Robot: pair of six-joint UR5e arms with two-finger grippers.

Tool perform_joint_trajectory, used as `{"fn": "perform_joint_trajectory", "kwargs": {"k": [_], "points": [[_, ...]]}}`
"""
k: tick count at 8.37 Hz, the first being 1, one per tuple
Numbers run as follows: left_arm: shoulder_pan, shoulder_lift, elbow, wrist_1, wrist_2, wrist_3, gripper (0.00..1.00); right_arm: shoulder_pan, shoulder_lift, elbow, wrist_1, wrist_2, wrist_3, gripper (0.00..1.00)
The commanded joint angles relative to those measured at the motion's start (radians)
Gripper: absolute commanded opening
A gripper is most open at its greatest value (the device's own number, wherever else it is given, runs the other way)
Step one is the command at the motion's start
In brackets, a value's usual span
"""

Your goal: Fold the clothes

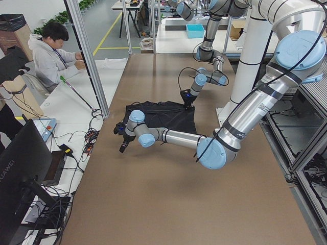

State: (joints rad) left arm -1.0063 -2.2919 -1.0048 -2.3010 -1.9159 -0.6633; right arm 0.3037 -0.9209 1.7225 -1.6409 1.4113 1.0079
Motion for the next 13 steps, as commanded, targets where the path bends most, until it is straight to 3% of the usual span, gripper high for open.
{"fn": "perform_joint_trajectory", "kwargs": {"k": [1,4,6,8,13], "points": [[0.0,0.0,0.0,0.0,0.0,0.001,1.0,0.0,-0.006,0.009,0.0,0.0,0.0,0.24],[0.0,0.0,0.0,0.0,0.0,-0.001,1.0,-0.003,-0.007,0.008,0.0,0.0,0.001,0.2],[0.0,0.0,0.0,0.0,0.0,0.001,1.0,-0.002,-0.006,0.011,0.0,0.0,0.0,0.0],[0.0,-0.001,0.0,0.0,0.0,0.001,1.0,0.0,-0.033,0.046,-0.002,0.003,0.0,0.0],[0.002,-0.003,-0.002,0.0,0.0,-0.001,1.0,-0.001,-0.286,0.238,0.001,-0.002,0.037,0.0]]}}
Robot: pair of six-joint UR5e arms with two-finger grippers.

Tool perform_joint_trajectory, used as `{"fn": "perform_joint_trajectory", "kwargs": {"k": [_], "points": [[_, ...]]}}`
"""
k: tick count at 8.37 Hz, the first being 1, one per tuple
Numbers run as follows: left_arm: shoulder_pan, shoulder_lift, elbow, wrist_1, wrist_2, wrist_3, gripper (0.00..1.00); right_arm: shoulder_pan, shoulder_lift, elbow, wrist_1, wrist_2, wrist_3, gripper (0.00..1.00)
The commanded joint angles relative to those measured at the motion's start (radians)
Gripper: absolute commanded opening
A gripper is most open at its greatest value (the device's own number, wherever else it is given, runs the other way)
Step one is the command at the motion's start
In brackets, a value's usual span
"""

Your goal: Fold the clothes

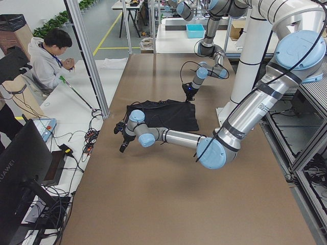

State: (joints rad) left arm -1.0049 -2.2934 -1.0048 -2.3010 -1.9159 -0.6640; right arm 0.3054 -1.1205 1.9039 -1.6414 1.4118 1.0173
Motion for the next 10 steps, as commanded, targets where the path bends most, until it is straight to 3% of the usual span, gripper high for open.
{"fn": "perform_joint_trajectory", "kwargs": {"k": [1,2,3,7,8,10], "points": [[0.0,-0.001,-0.002,0.0,0.0,0.0,1.0,-0.021,-0.081,0.05,0.003,-0.002,0.068,0.25],[0.0,-0.003,-0.002,0.0,0.0,0.0,1.0,-0.037,-0.076,0.047,0.005,-0.002,0.107,0.85],[0.0,-0.003,-0.005,0.0,0.0,0.0,1.0,-0.034,-0.067,0.05,0.005,-0.002,0.11,0.94],[0.0,-0.001,-0.011,0.0,-0.002,-0.002,1.0,0.088,0.023,-0.003,-0.001,0.009,0.011,0.94],[0.0,-0.001,-0.011,0.0,-0.002,-0.002,1.0,0.131,0.078,-0.075,0.002,0.015,-0.002,0.94],[0.0,-0.001,-0.011,0.0,-0.002,-0.002,1.0,0.21,0.27,-0.304,0.003,0.039,-0.012,0.94]]}}
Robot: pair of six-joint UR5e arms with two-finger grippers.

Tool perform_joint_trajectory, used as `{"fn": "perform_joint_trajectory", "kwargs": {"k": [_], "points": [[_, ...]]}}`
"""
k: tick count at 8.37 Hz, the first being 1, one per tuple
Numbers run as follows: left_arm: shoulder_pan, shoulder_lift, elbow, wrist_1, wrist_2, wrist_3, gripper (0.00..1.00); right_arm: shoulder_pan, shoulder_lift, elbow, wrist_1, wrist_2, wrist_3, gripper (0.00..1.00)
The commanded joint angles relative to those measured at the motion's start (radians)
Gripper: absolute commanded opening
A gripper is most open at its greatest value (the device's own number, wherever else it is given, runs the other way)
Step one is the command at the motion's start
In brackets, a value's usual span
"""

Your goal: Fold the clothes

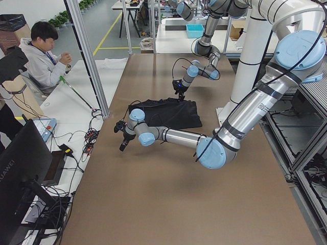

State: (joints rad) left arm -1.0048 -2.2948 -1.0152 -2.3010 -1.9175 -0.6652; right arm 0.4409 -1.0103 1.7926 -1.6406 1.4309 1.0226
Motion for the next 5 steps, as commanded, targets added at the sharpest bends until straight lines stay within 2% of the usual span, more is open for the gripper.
{"fn": "perform_joint_trajectory", "kwargs": {"k": [1,3,4,5], "points": [[0.0,0.0,0.0,0.0,0.0,-0.001,1.0,0.114,0.235,-0.307,0.017,0.055,-0.024,0.94],[0.0,0.002,-0.002,0.0,-0.002,-0.001,1.0,0.169,0.303,-0.47,0.091,0.075,-0.082,0.94],[0.0,0.002,-0.002,0.0,0.0,-0.001,1.0,0.18,0.305,-0.537,0.175,0.077,-0.084,0.94],[0.0,0.002,-0.002,0.0,0.0,-0.001,1.0,0.18,0.306,-0.564,0.204,0.082,-0.084,0.94]]}}
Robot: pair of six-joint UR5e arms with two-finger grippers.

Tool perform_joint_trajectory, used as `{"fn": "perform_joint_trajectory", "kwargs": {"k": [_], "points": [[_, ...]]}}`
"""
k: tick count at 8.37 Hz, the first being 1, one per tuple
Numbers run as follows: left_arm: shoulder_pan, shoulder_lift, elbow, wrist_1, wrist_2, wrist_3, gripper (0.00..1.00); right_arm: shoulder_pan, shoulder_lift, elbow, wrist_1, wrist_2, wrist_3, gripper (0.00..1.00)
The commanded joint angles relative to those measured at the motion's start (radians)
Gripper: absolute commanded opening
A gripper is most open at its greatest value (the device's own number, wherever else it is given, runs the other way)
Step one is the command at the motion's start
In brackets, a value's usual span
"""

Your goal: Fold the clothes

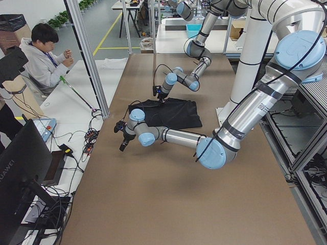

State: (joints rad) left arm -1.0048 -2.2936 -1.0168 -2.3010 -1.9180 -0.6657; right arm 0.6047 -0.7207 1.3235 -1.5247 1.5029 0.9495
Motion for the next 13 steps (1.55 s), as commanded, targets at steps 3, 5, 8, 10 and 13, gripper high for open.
{"fn": "perform_joint_trajectory", "kwargs": {"k": [3,5,8,10,13], "points": [[0.0,0.0,0.0,0.0,0.001,0.0,1.0,0.033,0.018,-0.112,0.089,0.013,-0.029,0.94],[0.0,0.0,0.0,0.0,0.001,0.0,1.0,0.066,0.011,-0.11,0.09,0.034,-0.072,0.94],[0.0,0.0,-0.011,0.002,-0.003,-0.002,1.0,0.098,-0.038,-0.096,0.128,0.043,-0.098,0.94],[-0.002,-0.001,-0.016,0.002,-0.03,-0.003,1.0,0.122,-0.048,-0.092,0.169,0.072,-0.103,0.94],[0.002,0.107,-0.194,0.002,-0.078,-0.183,1.0,0.135,-0.045,0.018,0.172,0.138,-0.011,0.94]]}}
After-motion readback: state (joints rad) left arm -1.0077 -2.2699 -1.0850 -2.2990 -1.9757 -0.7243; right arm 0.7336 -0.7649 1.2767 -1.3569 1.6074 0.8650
